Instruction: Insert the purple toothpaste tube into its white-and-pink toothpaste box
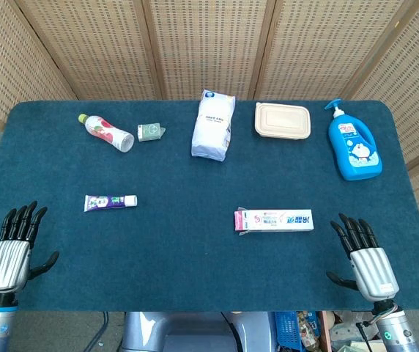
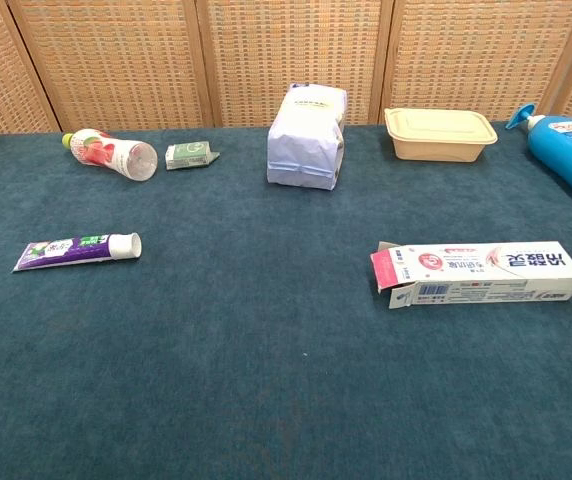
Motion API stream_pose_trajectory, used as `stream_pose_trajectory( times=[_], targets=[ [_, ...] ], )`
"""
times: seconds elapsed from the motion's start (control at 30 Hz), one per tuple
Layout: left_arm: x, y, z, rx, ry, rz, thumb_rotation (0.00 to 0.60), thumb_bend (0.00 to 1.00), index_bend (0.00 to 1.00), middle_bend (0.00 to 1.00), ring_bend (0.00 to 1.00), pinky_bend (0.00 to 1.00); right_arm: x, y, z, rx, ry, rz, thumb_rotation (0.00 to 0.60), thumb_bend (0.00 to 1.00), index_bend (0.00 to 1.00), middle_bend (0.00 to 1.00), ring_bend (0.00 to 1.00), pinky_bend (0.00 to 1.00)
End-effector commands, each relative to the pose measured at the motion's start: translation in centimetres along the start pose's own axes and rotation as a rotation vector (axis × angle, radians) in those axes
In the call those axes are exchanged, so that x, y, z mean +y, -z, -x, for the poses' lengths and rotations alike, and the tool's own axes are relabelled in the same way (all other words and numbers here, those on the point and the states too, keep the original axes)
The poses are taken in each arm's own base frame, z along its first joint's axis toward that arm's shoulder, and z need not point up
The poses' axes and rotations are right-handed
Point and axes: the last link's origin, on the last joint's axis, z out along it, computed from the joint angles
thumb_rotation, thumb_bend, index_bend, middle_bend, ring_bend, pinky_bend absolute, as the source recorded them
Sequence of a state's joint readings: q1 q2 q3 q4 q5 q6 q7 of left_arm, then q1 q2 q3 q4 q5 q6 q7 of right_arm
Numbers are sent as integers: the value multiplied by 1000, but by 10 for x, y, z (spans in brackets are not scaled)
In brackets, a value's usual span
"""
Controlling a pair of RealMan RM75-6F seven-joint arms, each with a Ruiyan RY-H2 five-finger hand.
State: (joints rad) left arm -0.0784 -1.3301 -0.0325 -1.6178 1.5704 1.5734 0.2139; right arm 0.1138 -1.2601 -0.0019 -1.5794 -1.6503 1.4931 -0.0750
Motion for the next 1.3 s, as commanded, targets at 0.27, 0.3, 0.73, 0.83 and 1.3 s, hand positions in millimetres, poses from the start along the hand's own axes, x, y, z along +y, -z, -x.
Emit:
stream_pose_trajectory(
  times=[0.27,0.3,0.73,0.83,1.3],
  targets=[
    [3,-2,5,-12,-5,14,600,255,55,0,0,0,4,1,-2,3,-5,13,600,33,74,0,0,0],
    [3,-3,5,-13,-3,13,600,255,55,0,0,0,3,2,-2,2,-4,11,600,33,74,0,0,0],
    [3,-3,4,-18,11,9,600,253,55,0,0,0,1,5,-4,11,8,-2,600,32,74,0,0,0],
    [2,-2,6,-33,-3,7,600,255,55,0,0,0,2,6,-5,13,5,3,600,33,74,0,0,0],
    [7,-2,7,-29,-8,14,600,254,56,0,0,0,4,4,-3,3,6,4,600,33,74,0,0,0]
  ],
)
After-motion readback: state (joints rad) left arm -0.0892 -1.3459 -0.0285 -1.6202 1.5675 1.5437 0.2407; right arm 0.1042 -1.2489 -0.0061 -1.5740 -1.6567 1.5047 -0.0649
